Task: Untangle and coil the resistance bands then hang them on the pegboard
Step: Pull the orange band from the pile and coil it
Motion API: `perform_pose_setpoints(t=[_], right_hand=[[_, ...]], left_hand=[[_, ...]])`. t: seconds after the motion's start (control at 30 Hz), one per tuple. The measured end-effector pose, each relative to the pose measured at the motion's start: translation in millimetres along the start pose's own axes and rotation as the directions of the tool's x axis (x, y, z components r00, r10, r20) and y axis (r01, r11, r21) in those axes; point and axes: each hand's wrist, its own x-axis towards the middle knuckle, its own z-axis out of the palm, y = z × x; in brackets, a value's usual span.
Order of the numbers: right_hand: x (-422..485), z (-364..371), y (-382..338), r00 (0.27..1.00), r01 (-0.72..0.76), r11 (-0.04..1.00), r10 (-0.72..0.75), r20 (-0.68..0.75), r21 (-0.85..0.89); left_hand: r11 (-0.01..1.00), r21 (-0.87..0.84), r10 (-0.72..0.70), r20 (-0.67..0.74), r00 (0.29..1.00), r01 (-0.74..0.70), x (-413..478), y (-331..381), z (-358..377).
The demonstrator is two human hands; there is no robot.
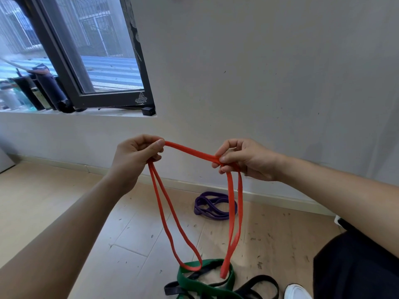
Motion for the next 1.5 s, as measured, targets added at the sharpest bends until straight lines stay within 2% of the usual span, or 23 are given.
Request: perform_pose_setpoints(t=[0.13, 0.33, 0.4, 0.5, 0.6, 0.73, 0.83, 0.93, 1.17, 1.3, 1.4, 1.5], right_hand=[[-1.1, 0.2, -2.1, 1.0, -0.007, 0.999, 0.006, 0.016, 0.04], [0.2, -2.1, 0.9, 0.993, -0.1, 0.988, 0.092, 0.076, 0.119], [0.8, -3.2, 1.0, 0.983, -0.148, 0.988, 0.143, 0.119, 0.032], [1.6, -5.0, 3.0, 0.958, -0.205, 0.957, 0.239, 0.16, -0.204], [2.0, -7.5, 3.6, 0.957, -0.213, 0.954, 0.248, 0.151, -0.213], [0.2, -9.9, 1.9, 0.976, -0.155, 0.977, 0.174, 0.132, -0.143], [-0.1, -7.4, -0.3, 0.988, -0.087, 0.986, 0.104, 0.117, -0.141], [1.2, -0.1, -3.1, 0.991, -0.027, 0.987, 0.047, 0.124, -0.157], [2.9, 12.8, -1.0, 0.98, 0.009, 0.971, 0.039, 0.194, -0.24], [5.2, 10.7, -0.6, 0.965, -0.032, 0.971, 0.092, 0.246, -0.238], [8.0, -1.3, 1.9, 0.942, -0.11, 0.981, 0.153, 0.298, -0.157], [11.9, -14.9, 7.3, 0.94, -0.126, 0.984, 0.159, 0.303, -0.126]], left_hand=[[1.0, -0.002, 0.002, -0.009, 1.0, -0.002, 1.4, -1.8, -0.6], [1.0, -0.026, 0.007, 0.003, 1.0, -0.007, -0.4, 0.0, -0.7], [1.0, -0.019, 0.01, 0.005, 1.0, -0.01, -0.4, -0.6, 0.3], [1.0, -0.002, 0.03, 0.003, 1.0, -0.03, 0.0, -1.7, 1.6], [1.0, 0.007, 0.027, 0.027, 0.999, -0.027, 1.0, -3.0, 0.1], [0.998, 0.036, -0.062, 0.196, 0.979, 0.056, 0.6, -7.8, -6.3], [0.992, 0.07, -0.126, 0.381, 0.916, 0.107, -1.8, -6.9, -3.0], [0.989, 0.093, -0.144, 0.476, 0.868, 0.113, -5.9, 0.4, 16.4], [0.982, 0.158, -0.167, 0.503, 0.848, 0.1, -14.0, 19.6, 55.9], [0.992, 0.116, -0.099, 0.455, 0.885, 0.051, -13.1, 20.4, 55.5], [0.997, 0.046, -0.069, 0.385, 0.921, 0.056, -10.1, 22.5, 50.0], [0.997, 0.011, -0.073, 0.324, 0.943, 0.074, -8.0, 18.9, 42.3]])
